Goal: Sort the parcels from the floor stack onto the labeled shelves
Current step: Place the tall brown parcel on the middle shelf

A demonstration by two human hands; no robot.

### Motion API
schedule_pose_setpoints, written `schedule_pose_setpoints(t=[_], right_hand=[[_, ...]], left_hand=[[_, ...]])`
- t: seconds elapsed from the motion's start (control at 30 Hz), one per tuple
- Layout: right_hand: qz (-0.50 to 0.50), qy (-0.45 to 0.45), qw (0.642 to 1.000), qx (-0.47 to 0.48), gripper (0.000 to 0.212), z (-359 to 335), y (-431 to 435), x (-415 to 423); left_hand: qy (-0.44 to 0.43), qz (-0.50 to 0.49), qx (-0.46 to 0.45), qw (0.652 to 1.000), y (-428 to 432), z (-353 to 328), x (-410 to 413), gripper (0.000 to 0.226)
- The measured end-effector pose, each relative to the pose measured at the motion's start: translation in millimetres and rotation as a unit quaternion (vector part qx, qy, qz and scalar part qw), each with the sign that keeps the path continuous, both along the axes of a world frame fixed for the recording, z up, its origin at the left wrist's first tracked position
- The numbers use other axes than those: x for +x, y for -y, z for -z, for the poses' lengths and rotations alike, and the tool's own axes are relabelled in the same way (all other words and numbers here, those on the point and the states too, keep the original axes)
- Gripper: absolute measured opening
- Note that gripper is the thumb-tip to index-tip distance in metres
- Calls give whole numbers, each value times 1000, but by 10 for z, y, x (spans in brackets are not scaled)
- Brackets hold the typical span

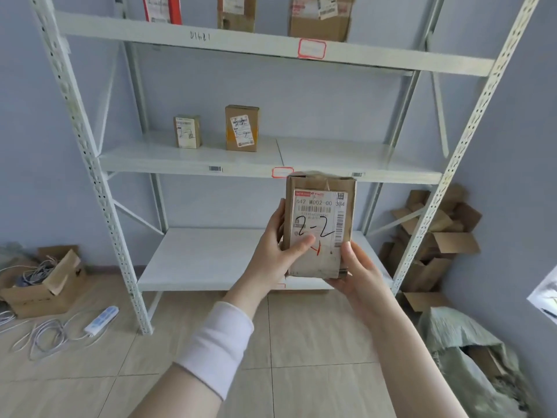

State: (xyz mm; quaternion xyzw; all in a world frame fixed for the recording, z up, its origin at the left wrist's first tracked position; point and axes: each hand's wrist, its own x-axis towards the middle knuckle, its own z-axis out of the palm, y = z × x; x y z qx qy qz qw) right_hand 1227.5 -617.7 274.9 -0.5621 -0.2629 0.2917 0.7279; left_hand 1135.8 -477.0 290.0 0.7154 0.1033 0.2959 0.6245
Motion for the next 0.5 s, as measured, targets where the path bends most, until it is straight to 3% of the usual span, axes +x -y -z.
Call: schedule_pose_setpoints(t=[0.3, 0.5], right_hand=[[14, 34, 997, 61, 58, -484, -445, 915], [14, 73, 994, 79, 88, -660, -1039, 1483]], left_hand=[[25, 66, 62, 996, -497, -512, 890, 94], [53, 82, 64, 993, -1114, -651, 1519, 96]])
